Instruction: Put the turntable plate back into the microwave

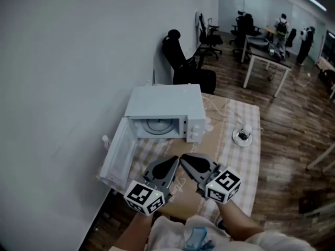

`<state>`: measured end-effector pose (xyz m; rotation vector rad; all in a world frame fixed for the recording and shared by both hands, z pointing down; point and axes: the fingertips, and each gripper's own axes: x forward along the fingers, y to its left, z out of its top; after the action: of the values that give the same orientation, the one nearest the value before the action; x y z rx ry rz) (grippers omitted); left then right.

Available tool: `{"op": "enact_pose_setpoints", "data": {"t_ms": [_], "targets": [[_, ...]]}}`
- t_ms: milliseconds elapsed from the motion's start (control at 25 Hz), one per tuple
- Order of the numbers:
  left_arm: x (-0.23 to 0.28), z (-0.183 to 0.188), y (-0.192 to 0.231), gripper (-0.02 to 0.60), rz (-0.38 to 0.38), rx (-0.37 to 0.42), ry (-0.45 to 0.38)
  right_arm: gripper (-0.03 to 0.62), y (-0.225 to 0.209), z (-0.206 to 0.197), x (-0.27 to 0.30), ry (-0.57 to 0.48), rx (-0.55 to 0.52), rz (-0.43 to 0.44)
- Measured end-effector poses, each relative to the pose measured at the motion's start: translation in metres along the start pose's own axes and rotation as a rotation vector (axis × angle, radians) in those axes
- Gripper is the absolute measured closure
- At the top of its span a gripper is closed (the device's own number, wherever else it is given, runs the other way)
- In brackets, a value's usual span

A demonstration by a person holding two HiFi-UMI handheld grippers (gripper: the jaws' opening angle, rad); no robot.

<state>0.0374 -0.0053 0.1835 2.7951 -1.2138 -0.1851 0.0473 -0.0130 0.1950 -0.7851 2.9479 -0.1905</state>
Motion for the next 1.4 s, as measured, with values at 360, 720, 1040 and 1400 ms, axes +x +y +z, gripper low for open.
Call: {"op": "enact_pose_setpoints", "data": {"t_ms": [360,720,1040,1400], "targets": [[-0.016,0.014,-0.013,0.580,-0.024,0.029,-0.028,0.548,0.021,0.015,-0.004,-0.013,-0.034,-0.008],[-0.035,0.013,-0.016,0.581,-0.017,0.030,-0.026,0.552,0.039,0.004,-0.004,-0.012,-0.021,-0.005],[-0.034,0.015,-0.016,0.580,-0.039,0.035,-0.038,0.553,0.038,0.005,-0.004,-0.017,-0.017,-0.023],[-0.028,0.016,-0.012,0.581,-0.060,0.032,-0.038,0.557,0.033,0.004,-0.002,-0.022,-0.013,-0.040]]}}
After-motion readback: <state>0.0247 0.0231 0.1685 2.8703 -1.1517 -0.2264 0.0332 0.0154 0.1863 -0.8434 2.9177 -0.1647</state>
